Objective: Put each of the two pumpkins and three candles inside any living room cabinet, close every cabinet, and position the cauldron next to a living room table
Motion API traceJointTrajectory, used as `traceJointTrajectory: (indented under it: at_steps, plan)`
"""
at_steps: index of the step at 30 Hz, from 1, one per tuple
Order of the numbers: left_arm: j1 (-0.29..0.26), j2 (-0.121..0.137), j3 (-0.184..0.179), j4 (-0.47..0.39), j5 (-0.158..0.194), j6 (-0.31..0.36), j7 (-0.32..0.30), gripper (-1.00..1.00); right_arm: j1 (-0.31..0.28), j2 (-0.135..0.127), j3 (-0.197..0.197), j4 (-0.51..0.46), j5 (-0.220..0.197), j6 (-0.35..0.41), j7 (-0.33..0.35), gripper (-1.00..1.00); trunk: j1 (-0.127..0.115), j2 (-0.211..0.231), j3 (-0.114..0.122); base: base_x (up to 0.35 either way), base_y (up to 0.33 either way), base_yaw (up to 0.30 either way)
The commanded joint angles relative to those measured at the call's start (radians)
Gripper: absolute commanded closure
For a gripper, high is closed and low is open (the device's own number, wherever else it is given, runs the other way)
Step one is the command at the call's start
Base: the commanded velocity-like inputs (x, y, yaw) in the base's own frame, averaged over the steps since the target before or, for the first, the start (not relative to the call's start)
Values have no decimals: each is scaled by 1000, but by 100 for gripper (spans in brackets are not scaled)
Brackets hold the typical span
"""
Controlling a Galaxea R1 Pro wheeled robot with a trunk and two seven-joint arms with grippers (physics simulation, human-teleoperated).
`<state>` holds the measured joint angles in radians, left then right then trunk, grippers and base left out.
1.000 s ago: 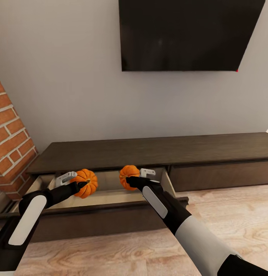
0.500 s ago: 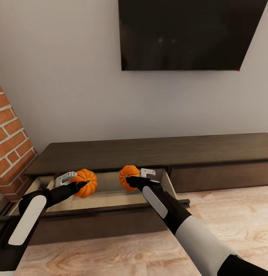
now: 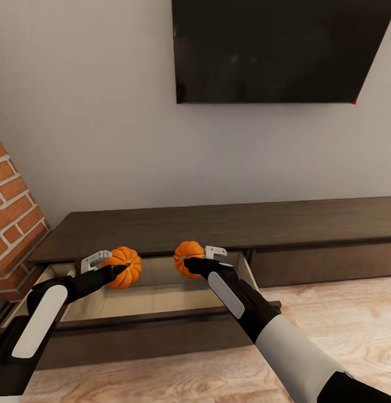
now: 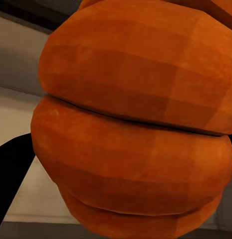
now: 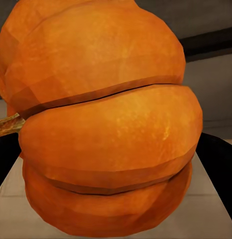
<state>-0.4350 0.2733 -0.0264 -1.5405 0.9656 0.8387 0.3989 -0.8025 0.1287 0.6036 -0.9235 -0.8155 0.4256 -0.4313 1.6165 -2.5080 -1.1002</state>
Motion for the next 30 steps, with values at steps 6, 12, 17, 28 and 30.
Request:
traceJointTrajectory:
  at_steps: [6, 12, 17, 28, 30]
  plan:
    - [-1, 0, -1, -1, 11, 0, 11, 100, -1, -1, 2, 0, -9, 1, -9, 100, 0, -1, -5, 3, 0, 0]
    - [-1, 0, -3, 0, 11, 0, 19, 100, -1, -1, 2, 1, -10, 1, -10, 100, 3, -2, -28, 0, 0, 0]
    - [-1, 0, -7, 0, 10, 0, 24, 100, -1, 0, 1, 2, -11, 11, -13, 100, 5, -3, -47, 0, 0, 0]
    - [-1, 0, -7, 0, 11, 0, 26, 100, -1, 2, -1, 5, -13, 20, -25, 100, 10, -6, -90, 0, 0, 0]
    - [-1, 0, -7, 0, 11, 0, 26, 100, -1, 2, -1, 6, -13, 20, -25, 100, 11, -6, -98, 0, 0, 0]
